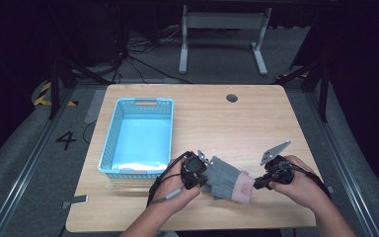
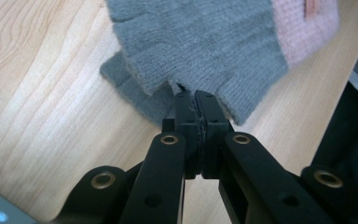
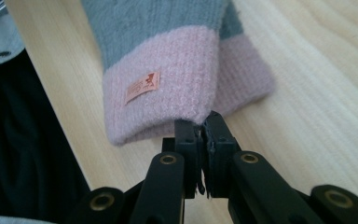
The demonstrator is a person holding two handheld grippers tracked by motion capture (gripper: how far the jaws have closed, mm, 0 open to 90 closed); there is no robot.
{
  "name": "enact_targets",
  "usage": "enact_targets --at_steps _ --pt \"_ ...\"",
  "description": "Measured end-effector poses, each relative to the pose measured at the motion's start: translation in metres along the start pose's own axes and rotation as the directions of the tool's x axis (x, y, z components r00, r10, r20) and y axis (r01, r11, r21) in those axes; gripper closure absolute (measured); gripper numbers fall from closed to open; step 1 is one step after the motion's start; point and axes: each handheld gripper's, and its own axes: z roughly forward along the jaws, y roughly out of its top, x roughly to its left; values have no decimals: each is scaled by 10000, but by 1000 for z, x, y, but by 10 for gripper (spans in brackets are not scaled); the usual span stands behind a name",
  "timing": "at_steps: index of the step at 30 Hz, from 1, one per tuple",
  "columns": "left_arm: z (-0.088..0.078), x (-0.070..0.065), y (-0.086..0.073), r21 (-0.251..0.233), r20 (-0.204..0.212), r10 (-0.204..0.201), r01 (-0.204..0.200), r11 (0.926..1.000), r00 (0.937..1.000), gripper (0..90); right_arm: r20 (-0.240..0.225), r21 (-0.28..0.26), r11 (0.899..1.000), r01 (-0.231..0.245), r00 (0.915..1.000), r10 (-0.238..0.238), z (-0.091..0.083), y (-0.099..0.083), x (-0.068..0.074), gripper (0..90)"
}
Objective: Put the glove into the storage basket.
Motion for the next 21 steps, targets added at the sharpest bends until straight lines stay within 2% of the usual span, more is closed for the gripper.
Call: enact_targets --at_steps 5,13,21 --pt "-2 -2 -2 -13 22 -20 20 10000 10000 893 167 -285 9996 -82 9998 87 -2 3 -5 865" --pt "1 -9 -1 531 339 201 -219 9983 9992 894 459 -869 9961 -155 9988 195 4 5 -16 867" --pt "7 -8 -1 832 491 249 -289 9961 9985 893 344 -829 9951 -532 9978 563 12 5 -23 867"
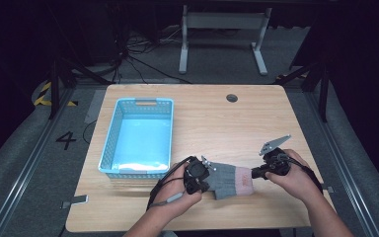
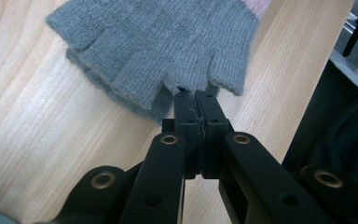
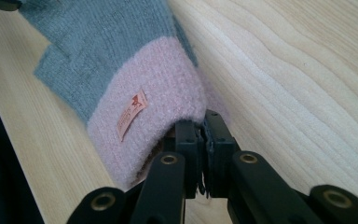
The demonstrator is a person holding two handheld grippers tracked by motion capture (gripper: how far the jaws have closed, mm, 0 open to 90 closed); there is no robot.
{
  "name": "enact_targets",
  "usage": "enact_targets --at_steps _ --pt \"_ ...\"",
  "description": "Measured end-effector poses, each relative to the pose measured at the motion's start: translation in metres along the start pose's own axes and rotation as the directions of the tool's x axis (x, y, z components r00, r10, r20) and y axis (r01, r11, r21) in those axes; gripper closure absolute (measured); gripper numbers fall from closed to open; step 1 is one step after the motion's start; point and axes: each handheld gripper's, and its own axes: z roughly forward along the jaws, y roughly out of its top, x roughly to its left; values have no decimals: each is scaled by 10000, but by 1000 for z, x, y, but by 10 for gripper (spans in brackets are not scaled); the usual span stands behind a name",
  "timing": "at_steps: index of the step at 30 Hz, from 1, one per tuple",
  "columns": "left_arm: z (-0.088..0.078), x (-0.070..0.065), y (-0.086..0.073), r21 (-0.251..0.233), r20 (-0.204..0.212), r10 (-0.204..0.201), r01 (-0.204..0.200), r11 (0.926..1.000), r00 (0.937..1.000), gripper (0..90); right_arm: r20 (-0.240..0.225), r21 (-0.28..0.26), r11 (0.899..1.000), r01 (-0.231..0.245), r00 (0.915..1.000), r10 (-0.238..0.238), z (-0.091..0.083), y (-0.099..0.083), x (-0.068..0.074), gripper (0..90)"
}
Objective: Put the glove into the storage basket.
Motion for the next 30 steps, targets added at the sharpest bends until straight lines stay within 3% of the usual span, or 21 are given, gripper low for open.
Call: enact_targets --at_steps 6,15,19,20,21,27,29,30 --pt "18 14 -3 364 308 -486 474 9982 9983 893 25 379 9992 -124 9999 123 18 -1 -6 865" --pt "24 17 -2 472 377 -489 471 9978 9981 891 109 439 9989 -135 9999 131 21 -2 -7 858" --pt "27 19 -2 793 380 -409 378 9961 9984 880 221 412 9991 -110 9997 101 22 -2 -7 826" --pt "28 20 -3 905 243 -280 257 9956 9993 770 368 356 9993 -134 9993 121 22 -3 -7 776" --pt "28 20 -3 905 243 -280 257 9956 9993 715 368 356 9993 -134 9993 121 22 -3 -7 776" --pt "17 26 0 837 243 -239 218 9962 9994 629 681 159 9993 -342 9971 331 14 -10 -7 697" --pt "7 24 2 383 223 -206 198 9991 9995 597 818 -18 9993 -375 9959 376 8 -13 -6 667" --pt "7 24 2 383 223 -206 198 9991 9995 588 818 -18 9993 -375 9959 376 8 -13 -6 667"
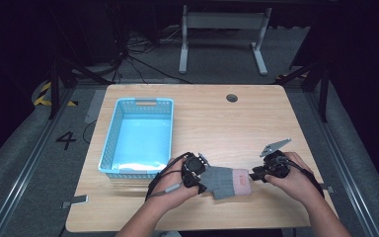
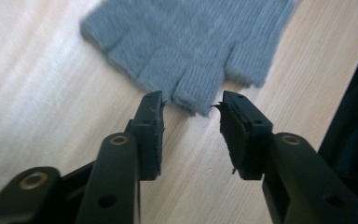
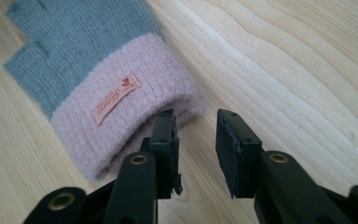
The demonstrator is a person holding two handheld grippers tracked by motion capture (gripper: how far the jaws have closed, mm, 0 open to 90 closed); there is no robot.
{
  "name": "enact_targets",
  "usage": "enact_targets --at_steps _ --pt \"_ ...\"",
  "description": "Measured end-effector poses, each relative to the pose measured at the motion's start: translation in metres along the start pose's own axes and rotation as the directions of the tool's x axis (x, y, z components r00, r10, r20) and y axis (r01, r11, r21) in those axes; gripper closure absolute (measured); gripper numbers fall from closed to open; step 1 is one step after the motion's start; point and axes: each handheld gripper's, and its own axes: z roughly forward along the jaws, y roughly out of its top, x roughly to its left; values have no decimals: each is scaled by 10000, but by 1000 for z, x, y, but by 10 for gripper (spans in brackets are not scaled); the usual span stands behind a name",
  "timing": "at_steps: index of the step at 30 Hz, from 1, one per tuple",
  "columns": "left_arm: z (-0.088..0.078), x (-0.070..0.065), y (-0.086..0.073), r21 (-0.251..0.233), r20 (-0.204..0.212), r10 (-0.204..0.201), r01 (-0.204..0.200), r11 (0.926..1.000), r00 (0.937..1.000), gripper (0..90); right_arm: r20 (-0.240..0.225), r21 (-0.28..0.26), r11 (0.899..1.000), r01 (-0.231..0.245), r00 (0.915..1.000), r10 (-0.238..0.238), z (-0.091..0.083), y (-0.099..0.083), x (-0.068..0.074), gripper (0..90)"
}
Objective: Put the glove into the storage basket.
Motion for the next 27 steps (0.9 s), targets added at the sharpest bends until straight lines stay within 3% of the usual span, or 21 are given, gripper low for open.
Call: enact_targets --at_steps 1,9,13,16,19,22,25,27 --pt "-7 -2 2 -371 -71 107 -109 9993 9999 570 104 -233 9997 -61 9999 64 -4 -2 0 636" --pt "-23 -7 9 -1328 -147 387 -403 9903 9991 555 388 -702 9962 -510 9978 538 -16 -10 -3 580" --pt "-25 -8 13 -1770 -208 247 -280 9838 9995 541 622 -853 9941 -671 9954 725 -21 -15 -6 561" --pt "-24 -6 17 -2313 -263 -21 -41 9729 9997 512 711 -1035 9901 -947 9922 1023 -24 -19 -8 553" --pt "-21 -1 19 -2372 -411 -122 21 9715 9991 501 708 -1103 9874 -1131 9901 1213 -28 -23 -11 549" --pt "-16 2 21 -2391 -309 0 -74 9710 9995 469 792 -1170 9845 -1303 9870 1400 -31 -27 -15 547" --pt "-9 1 25 -2533 -484 652 -754 9644 9967 435 833 -1253 9808 -1494 9835 1604 -32 -31 -18 547" --pt "-3 -2 28 -2369 -401 837 -909 9673 9957 452 807 -1231 9803 -1545 9830 1651 -33 -32 -20 547"
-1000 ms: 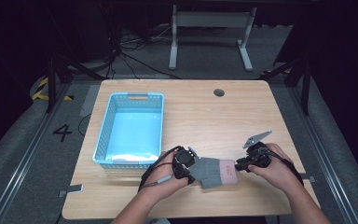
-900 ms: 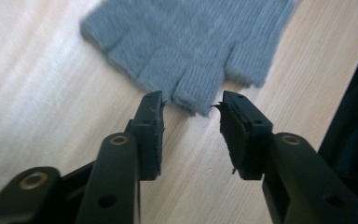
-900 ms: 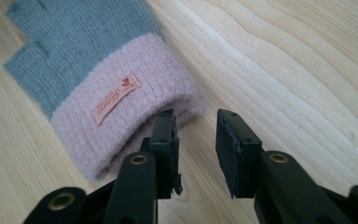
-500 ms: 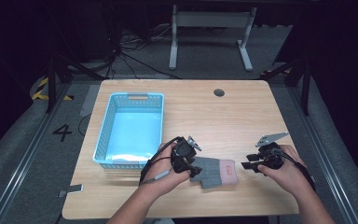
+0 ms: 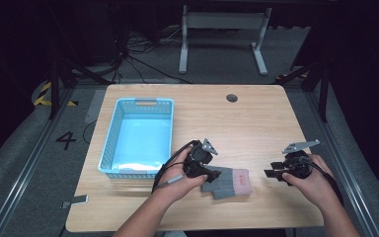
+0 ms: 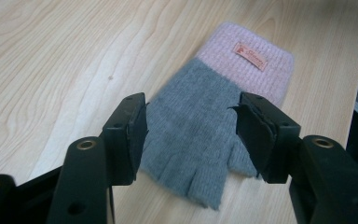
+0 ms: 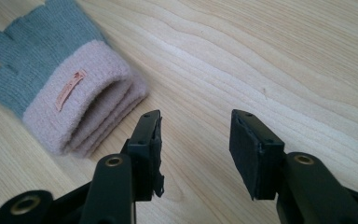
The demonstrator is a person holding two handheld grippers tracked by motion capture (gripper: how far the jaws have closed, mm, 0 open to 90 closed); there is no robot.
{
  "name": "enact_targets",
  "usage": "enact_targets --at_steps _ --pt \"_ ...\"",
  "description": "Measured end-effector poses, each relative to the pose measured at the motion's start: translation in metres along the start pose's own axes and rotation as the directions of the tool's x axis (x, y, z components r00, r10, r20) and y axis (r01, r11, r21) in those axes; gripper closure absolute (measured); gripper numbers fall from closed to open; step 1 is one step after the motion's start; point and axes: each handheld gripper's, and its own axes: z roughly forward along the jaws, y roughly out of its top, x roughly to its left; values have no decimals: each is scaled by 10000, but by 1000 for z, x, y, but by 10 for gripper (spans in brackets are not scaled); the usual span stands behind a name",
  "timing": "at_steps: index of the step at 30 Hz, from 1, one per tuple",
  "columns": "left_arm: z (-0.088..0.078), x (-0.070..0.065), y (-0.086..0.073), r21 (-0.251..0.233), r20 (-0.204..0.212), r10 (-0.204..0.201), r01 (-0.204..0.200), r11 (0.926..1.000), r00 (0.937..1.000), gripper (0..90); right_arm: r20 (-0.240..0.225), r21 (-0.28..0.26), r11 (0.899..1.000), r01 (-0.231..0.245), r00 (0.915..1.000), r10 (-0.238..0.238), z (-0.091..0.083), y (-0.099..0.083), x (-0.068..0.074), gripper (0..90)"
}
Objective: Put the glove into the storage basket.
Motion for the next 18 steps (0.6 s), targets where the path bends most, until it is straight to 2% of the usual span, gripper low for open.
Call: enact_targets --at_steps 2,5,6,8,9,10,12,18 --pt "4 -1 1 143 50 129 -130 9998 9999 455 11 -15 10000 -20 10000 20 -1 -1 -1 544" --pt "10 0 2 305 183 -170 165 9994 9997 471 -25 -22 10000 -77 10000 77 0 -1 -3 543" --pt "15 2 1 509 370 -435 416 9978 9984 445 -8 -21 9999 -145 9999 145 1 -2 -4 542" --pt "18 2 1 646 313 -489 468 9968 9983 415 -29 -31 9998 -176 9998 176 1 -2 -4 541" --pt "22 2 1 682 147 -486 475 9965 9987 394 -52 18 9998 -173 9998 173 2 -3 -4 540" --pt "24 2 1 787 97 -392 383 9962 9992 373 -48 38 9998 -201 9998 201 3 -3 -4 539" --pt "30 0 1 947 327 -334 302 9950 9989 336 -95 51 9998 -167 9998 167 4 -3 -4 536" --pt "44 -8 4 945 603 -151 93 9955 9981 287 -165 108 9998 -161 9997 163 7 -3 -3 532"
